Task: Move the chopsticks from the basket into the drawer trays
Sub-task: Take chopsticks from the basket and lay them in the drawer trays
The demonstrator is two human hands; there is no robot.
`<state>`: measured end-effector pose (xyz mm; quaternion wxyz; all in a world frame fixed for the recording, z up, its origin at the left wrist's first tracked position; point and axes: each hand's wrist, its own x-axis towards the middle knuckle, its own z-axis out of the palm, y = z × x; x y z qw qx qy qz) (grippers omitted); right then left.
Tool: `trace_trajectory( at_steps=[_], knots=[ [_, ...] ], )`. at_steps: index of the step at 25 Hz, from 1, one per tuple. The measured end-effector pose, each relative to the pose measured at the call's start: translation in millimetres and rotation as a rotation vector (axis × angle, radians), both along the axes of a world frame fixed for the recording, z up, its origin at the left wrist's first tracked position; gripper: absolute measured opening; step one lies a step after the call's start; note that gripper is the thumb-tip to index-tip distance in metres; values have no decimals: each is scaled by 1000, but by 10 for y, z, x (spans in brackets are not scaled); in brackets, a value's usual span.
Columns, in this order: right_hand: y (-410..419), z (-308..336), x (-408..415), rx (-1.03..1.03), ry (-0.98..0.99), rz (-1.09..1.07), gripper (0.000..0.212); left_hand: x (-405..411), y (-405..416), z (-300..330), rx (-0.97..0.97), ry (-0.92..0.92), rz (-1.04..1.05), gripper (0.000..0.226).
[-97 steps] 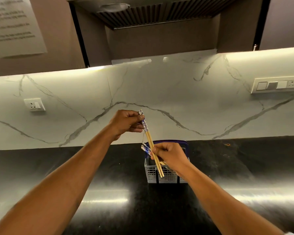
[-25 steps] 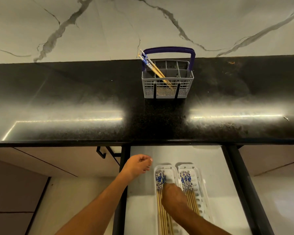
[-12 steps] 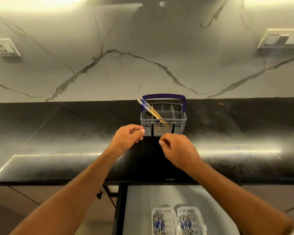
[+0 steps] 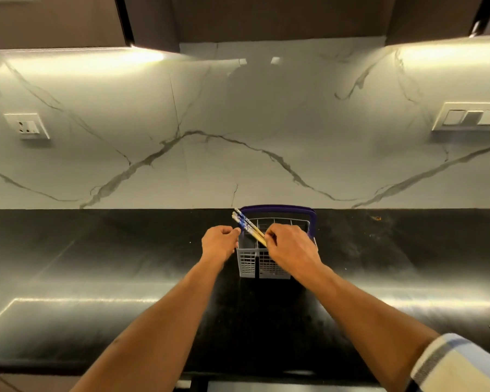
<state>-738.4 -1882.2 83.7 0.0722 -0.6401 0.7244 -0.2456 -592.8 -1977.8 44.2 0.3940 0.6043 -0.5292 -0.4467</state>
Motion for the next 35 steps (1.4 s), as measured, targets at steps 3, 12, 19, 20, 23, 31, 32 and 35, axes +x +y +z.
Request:
trace_trajectory(
  at_steps=[3, 12, 19, 20, 23, 31, 32, 35],
  knots=[
    [-80, -113, -47, -6, 10, 15, 23, -212, -138, -9, 77, 146, 86, 26],
    [-221, -288, -335, 27, -22, -8, 23, -449, -397, -93, 39, 327, 276, 19],
    [-245, -287, -265, 20, -81, 5, 23, -246, -339, 165, -72, 271, 270, 25],
    [-240, -247, -243, 9, -95, 2, 22, -182, -344, 254, -102, 238, 258, 23],
    [-240, -90, -165, -26, -185, -2, 21, 14, -330, 631, -211, 177, 195, 18],
    [-179, 512, -19, -100, -711, 88, 27, 320, 25, 1825, -423, 108, -264, 14],
    [-137, 563, -18, -93, -737, 110, 25, 323, 82, 1910, -443, 99, -293, 13],
    [5, 654, -44, -62, -799, 167, 19, 296, 217, 2088, -468, 63, -354, 13]
  ],
)
